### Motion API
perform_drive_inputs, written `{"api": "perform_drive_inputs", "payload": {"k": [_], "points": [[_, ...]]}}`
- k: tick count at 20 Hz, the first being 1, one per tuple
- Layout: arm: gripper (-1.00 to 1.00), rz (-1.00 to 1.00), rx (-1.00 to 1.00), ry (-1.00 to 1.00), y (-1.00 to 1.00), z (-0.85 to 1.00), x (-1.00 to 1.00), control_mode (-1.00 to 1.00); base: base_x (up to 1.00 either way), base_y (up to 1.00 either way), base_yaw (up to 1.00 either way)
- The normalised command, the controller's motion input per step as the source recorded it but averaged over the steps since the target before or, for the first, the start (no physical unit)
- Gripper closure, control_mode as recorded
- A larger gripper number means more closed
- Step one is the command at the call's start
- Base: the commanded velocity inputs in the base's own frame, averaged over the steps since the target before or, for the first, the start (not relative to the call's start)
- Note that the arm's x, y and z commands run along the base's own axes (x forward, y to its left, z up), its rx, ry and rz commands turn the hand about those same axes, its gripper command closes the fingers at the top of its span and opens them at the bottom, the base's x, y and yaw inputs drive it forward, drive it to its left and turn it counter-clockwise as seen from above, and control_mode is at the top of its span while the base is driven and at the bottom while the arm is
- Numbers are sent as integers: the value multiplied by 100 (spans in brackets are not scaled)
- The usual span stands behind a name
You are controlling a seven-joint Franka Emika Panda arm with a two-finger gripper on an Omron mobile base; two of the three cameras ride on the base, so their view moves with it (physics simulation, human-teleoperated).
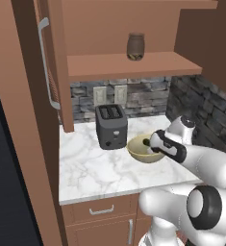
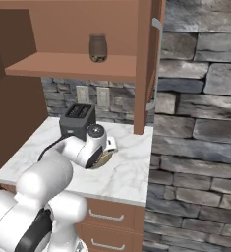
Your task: Pick the squash from the cabinet and place it in the bowl. Then pick the bowl and place it in the sink. Then turn on the sink facuet.
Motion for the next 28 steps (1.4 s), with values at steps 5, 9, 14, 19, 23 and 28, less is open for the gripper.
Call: {"api": "perform_drive_inputs", "payload": {"k": [5, 9, 14, 19, 23, 28], "points": [[-100, 7, 0, -1, 17, -16, -18, -100, 0, 0, 0], [-100, 1, 0, -1, 11, 1, -29, -100, 0, 0, 0], [-100, 0, -4, -1, 6, 43, -12, -100, 0, 0, 0], [-100, -1, -8, 0, 8, 63, -3, -100, 0, 0, 0], [-100, 0, -15, 3, 44, 29, -34, -100, 0, 0, 0], [-100, 0, -26, 9, 85, -27, -43, -100, 0, 0, 0]]}}
